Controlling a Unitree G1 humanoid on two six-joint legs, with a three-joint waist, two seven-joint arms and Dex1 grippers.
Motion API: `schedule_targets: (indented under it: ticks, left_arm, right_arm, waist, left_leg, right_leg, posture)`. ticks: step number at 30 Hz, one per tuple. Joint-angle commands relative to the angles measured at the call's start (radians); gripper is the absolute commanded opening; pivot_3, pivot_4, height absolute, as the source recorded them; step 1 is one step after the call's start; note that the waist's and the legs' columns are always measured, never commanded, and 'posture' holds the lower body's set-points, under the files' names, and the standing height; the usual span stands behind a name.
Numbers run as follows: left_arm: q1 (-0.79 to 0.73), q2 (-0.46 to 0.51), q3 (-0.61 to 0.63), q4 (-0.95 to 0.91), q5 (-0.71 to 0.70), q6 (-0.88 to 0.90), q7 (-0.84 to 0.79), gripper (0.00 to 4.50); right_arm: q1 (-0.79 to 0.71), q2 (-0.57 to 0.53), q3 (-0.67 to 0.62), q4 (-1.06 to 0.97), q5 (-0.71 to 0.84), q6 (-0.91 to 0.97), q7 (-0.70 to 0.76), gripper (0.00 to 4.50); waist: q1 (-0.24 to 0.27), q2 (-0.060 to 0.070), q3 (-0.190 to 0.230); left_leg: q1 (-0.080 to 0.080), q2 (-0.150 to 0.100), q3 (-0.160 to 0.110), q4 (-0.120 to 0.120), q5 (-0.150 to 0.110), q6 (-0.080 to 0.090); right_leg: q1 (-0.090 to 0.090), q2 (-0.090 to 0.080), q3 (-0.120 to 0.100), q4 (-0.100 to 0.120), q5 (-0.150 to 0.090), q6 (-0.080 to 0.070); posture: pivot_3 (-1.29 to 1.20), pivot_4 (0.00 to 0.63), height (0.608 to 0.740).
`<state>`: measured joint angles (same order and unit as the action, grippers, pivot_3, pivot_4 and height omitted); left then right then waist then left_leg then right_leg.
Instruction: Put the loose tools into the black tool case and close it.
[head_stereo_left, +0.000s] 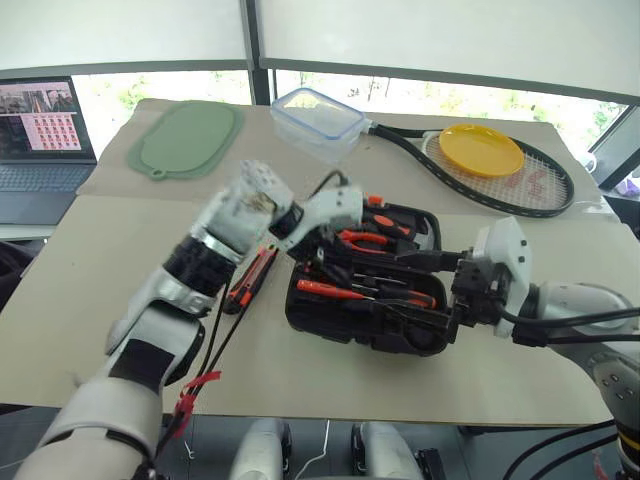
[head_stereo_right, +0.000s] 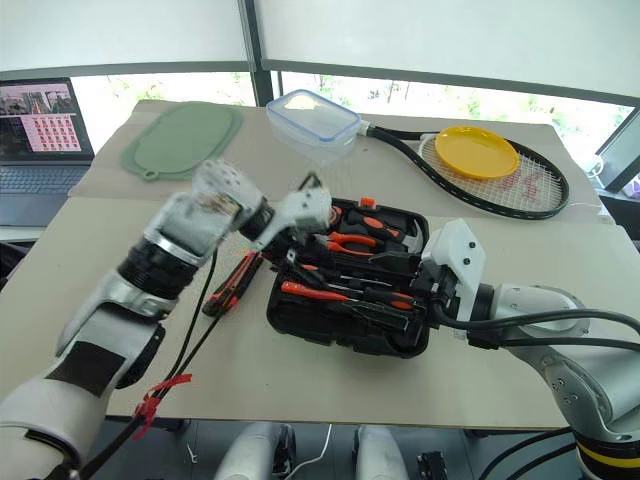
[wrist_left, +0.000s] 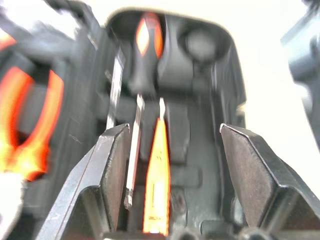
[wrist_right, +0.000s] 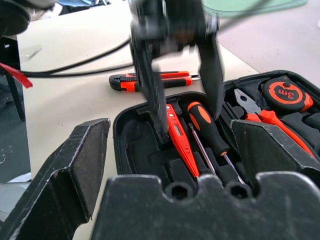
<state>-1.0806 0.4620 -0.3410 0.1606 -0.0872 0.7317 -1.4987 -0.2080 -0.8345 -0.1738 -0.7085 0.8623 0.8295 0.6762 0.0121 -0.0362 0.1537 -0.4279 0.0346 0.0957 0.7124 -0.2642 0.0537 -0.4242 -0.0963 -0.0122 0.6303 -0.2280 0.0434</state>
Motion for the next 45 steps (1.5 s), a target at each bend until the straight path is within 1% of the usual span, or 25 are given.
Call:
schedule_targets:
  ticks: [1, 2, 3, 4, 6, 7, 10, 15, 17, 23, 29, 33, 37, 40, 45]
  left_arm:
    - [0.117, 0.041, 0.085, -0.038, -0.052, -0.096, 0.049, 1.98]
    - [0.153, 0.049, 0.094, -0.041, -0.056, -0.124, 0.062, 1.70]
    - [0.183, 0.053, 0.100, -0.042, -0.056, -0.157, 0.078, 1.32]
    - [0.213, 0.052, 0.105, -0.036, -0.053, -0.204, 0.096, 0.82]
    - [0.257, 0.043, 0.117, -0.025, -0.055, -0.267, 0.127, 0.24]
    - [0.273, 0.039, 0.121, -0.020, -0.061, -0.288, 0.136, 0.06]
    - [0.307, 0.028, 0.125, -0.006, -0.070, -0.346, 0.156, 0.06]
    - [0.335, 0.024, 0.078, 0.038, -0.021, -0.444, 0.196, 0.06]
    - [0.340, 0.018, 0.062, 0.052, -0.018, -0.452, 0.195, 0.06]
    - [0.381, 0.033, 0.017, 0.059, 0.019, -0.558, 0.193, 0.06]
    - [0.386, 0.028, -0.009, 0.092, 0.059, -0.615, 0.223, 0.06]
    - [0.374, 0.014, 0.000, 0.111, 0.051, -0.593, 0.234, 0.06]
    - [0.351, 0.016, 0.053, 0.063, -0.045, -0.493, 0.191, 0.06]
    - [0.340, 0.013, 0.071, 0.041, -0.083, -0.442, 0.187, 0.06]
    - [0.338, 0.005, 0.051, 0.050, -0.069, -0.460, 0.197, 0.06]
  right_arm:
    - [0.004, -0.019, -0.034, -0.011, 0.023, 0.002, 0.006, 4.50]
    - [0.003, -0.022, -0.034, -0.010, 0.025, 0.003, 0.006, 4.50]
    - [0.002, -0.026, -0.034, -0.009, 0.025, 0.004, 0.007, 4.50]
    - [0.000, -0.029, -0.033, -0.007, 0.026, 0.005, 0.007, 4.50]
    - [-0.005, -0.035, -0.034, -0.003, 0.030, 0.008, 0.009, 4.50]
    - [-0.007, -0.039, -0.035, -0.001, 0.032, 0.009, 0.010, 4.50]
    - [-0.008, -0.052, -0.033, 0.002, 0.033, 0.012, 0.018, 4.50]
    - [-0.012, -0.060, -0.024, 0.009, 0.033, 0.010, 0.018, 4.50]
    - [-0.013, -0.057, -0.019, 0.010, 0.033, 0.011, 0.015, 4.50]
    - [-0.007, -0.054, -0.020, 0.010, 0.034, 0.011, 0.006, 4.50]
    - [-0.001, -0.052, -0.022, 0.010, 0.036, 0.011, -0.003, 4.50]
    - [0.001, -0.051, -0.022, 0.008, 0.038, 0.012, -0.007, 4.50]
    - [0.007, -0.052, -0.023, 0.006, 0.040, 0.010, -0.003, 4.50]
    - [0.009, -0.051, -0.021, 0.008, 0.038, 0.008, -0.001, 4.50]
    - [0.006, -0.048, -0.015, 0.013, 0.035, 0.003, 0.001, 4.50]
  waist:
    - [0.000, 0.001, 0.000]
    - [0.000, 0.001, 0.000]
    - [0.000, 0.001, 0.000]
    - [0.000, 0.001, 0.000]
    - [0.005, 0.000, 0.000]
    - [0.009, 0.000, 0.000]
    - [0.014, 0.000, 0.000]
    - [0.011, 0.000, 0.000]
    - [0.009, 0.000, 0.000]
    - [0.008, 0.001, 0.000]
    - [0.009, 0.001, 0.000]
    - [0.008, 0.001, 0.000]
    - [0.007, 0.001, 0.000]
    - [0.006, 0.001, 0.000]
    - [0.006, 0.001, 0.000]
  left_leg:
    - [0.001, 0.000, 0.000, 0.000, 0.000, 0.000]
    - [0.002, 0.000, 0.000, 0.000, 0.000, 0.000]
    - [0.002, 0.000, 0.000, 0.000, 0.000, 0.000]
    - [0.002, 0.000, 0.000, 0.000, 0.000, 0.000]
    - [0.002, 0.000, 0.001, 0.000, 0.000, 0.000]
    - [0.001, 0.000, 0.000, 0.000, 0.000, 0.000]
    - [0.001, -0.001, 0.000, 0.001, 0.000, 0.000]
    - [0.001, -0.001, 0.000, 0.001, 0.000, 0.000]
    - [0.001, -0.002, 0.000, 0.001, 0.000, 0.000]
    - [0.001, -0.001, 0.000, 0.001, 0.000, 0.000]
    - [0.002, -0.001, 0.000, 0.001, 0.000, 0.000]
    - [0.002, -0.001, 0.000, 0.001, 0.000, 0.000]
    - [0.002, -0.001, 0.000, 0.001, 0.000, 0.000]
    - [0.002, 0.000, 0.000, 0.001, 0.000, 0.000]
    - [0.002, -0.001, 0.000, 0.001, 0.000, 0.000]
  right_leg:
    - [0.001, 0.000, 0.000, 0.000, 0.000, 0.000]
    - [0.001, 0.000, 0.000, 0.000, 0.000, 0.000]
    - [0.001, 0.000, 0.000, 0.000, 0.000, 0.000]
    - [0.001, 0.000, 0.000, 0.000, 0.000, 0.000]
    - [0.001, 0.000, 0.000, 0.000, 0.000, 0.000]
    - [0.002, -0.001, 0.000, 0.000, 0.000, 0.000]
    - [0.002, -0.001, 0.000, 0.000, 0.001, 0.001]
    - [0.002, -0.001, 0.000, 0.000, 0.001, 0.001]
    - [0.002, -0.001, 0.001, 0.000, 0.001, 0.001]
    - [0.002, -0.001, 0.001, 0.000, 0.001, 0.001]
    - [0.003, -0.001, 0.001, 0.000, 0.001, 0.001]
    - [0.003, -0.001, 0.001, 0.000, 0.001, 0.001]
    - [0.003, -0.001, 0.001, 0.000, 0.001, 0.001]
    - [0.002, -0.001, 0.001, 0.000, 0.001, 0.001]
    - [0.003, -0.001, 0.001, 0.000, 0.001, 0.001]
  posture:
    - [0.00, 0.150, 0.738]
    - [0.00, 0.150, 0.738]
    - [0.00, 0.150, 0.738]
    - [0.00, 0.150, 0.738]
    - [0.00, 0.150, 0.738]
    - [0.00, 0.150, 0.738]
    - [0.00, 0.150, 0.738]
    - [0.00, 0.150, 0.738]
    - [0.00, 0.150, 0.738]
    - [0.00, 0.150, 0.738]
    - [0.00, 0.150, 0.738]
    - [0.00, 0.150, 0.738]
    - [0.00, 0.150, 0.738]
    - [0.00, 0.150, 0.738]
    - [0.00, 0.150, 0.738]
